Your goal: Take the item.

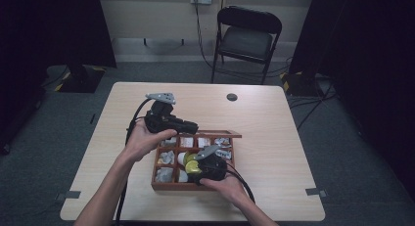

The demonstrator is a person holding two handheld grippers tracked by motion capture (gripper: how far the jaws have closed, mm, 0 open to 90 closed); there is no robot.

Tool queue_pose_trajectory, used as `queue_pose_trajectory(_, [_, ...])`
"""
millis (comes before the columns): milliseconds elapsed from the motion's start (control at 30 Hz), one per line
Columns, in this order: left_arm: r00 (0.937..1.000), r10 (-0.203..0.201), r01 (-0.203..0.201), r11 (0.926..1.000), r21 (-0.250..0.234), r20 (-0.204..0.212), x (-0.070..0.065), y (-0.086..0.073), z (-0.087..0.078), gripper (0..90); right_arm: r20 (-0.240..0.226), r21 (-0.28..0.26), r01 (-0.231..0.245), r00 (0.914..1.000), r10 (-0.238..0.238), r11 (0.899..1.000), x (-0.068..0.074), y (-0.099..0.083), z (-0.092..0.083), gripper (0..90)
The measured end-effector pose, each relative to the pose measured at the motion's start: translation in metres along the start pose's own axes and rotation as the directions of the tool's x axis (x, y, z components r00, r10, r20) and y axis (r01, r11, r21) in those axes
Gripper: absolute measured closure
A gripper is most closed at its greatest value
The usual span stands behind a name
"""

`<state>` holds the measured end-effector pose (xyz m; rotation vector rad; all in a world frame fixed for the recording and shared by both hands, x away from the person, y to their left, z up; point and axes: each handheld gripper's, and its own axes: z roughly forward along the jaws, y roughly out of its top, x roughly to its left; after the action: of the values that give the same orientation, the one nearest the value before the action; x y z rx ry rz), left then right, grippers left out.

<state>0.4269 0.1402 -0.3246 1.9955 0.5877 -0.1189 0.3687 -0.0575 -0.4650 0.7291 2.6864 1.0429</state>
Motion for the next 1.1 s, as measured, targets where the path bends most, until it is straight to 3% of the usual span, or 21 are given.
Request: queue_pose_trajectory(1100, [1.0000,-0.004,0.004,1.0000,0.000,0.001,0.000,-0.001,0.000,81.6,-0.023,-0.119,-0.028,0.9994,0.026,0.993,0.003,-0.003,-0.024,36.9])
